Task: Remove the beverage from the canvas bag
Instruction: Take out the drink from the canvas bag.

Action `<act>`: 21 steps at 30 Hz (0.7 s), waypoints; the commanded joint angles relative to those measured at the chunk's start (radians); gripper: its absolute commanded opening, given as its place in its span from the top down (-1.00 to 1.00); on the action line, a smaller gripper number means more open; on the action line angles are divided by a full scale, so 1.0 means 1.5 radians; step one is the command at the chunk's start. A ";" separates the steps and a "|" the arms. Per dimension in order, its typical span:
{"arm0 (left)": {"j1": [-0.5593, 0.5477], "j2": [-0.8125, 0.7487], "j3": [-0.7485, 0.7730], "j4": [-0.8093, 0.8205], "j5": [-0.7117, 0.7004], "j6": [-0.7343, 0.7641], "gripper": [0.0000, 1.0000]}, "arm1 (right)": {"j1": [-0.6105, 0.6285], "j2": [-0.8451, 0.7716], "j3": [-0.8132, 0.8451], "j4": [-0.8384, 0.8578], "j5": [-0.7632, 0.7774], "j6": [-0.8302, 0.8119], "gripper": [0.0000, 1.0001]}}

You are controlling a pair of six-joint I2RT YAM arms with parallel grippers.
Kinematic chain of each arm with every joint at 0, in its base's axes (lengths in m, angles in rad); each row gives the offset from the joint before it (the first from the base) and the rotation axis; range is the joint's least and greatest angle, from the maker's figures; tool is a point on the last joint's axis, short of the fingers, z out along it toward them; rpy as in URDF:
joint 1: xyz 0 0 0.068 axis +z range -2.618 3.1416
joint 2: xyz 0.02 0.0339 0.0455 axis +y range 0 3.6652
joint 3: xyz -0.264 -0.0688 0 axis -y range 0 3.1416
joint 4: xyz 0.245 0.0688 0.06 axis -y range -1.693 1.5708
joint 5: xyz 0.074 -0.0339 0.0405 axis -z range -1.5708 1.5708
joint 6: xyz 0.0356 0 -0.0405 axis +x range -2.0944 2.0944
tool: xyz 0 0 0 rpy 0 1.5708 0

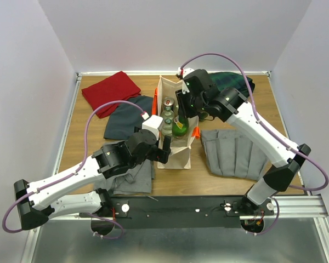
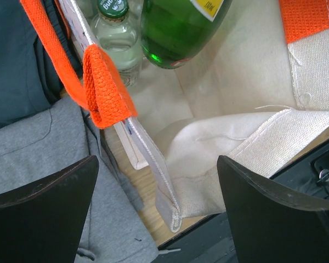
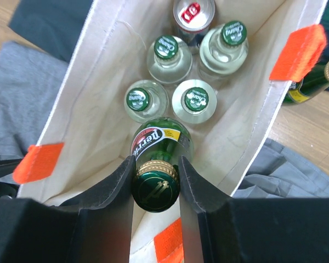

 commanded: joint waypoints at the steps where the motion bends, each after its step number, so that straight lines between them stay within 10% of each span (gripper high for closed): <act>1: -0.002 -0.014 0.011 -0.022 -0.027 -0.010 -0.98 | 0.005 -0.051 0.055 0.101 -0.019 0.010 0.99; 21: -0.002 -0.011 0.007 -0.019 -0.014 -0.003 -0.98 | 0.006 -0.054 0.080 0.114 -0.010 -0.016 0.99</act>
